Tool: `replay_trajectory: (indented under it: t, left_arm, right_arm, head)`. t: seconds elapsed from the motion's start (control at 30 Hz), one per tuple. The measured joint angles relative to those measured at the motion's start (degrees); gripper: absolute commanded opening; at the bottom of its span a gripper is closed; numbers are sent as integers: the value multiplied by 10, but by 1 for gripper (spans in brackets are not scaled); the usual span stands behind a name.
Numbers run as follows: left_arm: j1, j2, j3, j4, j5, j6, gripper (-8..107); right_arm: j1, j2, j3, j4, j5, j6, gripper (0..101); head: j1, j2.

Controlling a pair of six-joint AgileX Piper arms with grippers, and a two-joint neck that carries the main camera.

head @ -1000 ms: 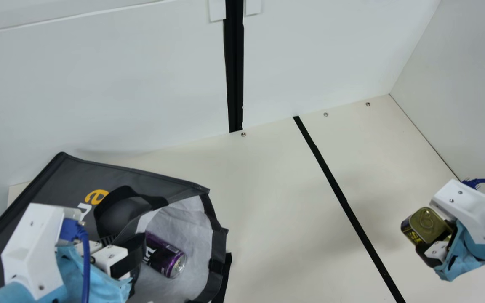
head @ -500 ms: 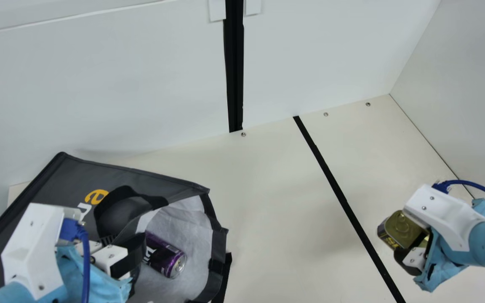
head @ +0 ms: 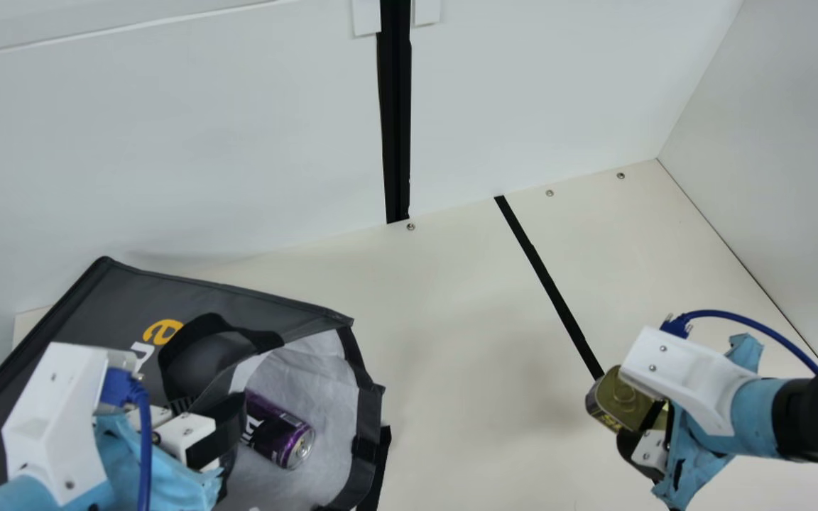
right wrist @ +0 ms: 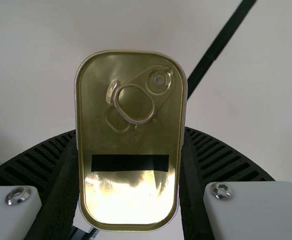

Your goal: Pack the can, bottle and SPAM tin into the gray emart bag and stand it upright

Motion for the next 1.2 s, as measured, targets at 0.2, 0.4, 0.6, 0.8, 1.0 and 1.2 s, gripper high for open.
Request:
replay_trajectory:
  t: [0.2,0.4,0.6,0.8,1.0,1.2]
  left_arm:
    - [0,0,0,0,0,0,-8]
    - [0,0,0,0,0,0,-8]
    - [0,0,0,0,0,0,-8]
    - [0,0,0,0,0,0,-8]
    - [0,0,0,0,0,0,-8]
    - [0,0,0,0,0,0,-8]
  right_arm:
    - [72,-15,9,-9,0,40,0]
    - [147,-28,15,-24,0,80,0]
    - [216,-35,20,-33,0,115,0]
    - [271,-40,23,-38,0,138,0]
    - [304,-42,26,-42,-1,146,0]
    - [311,-52,25,-20,-1,136,0]
  head:
    - [0,0]
    - [0,0]
    - [0,1]
    - [0,0]
    - [0,1]
    - [0,1]
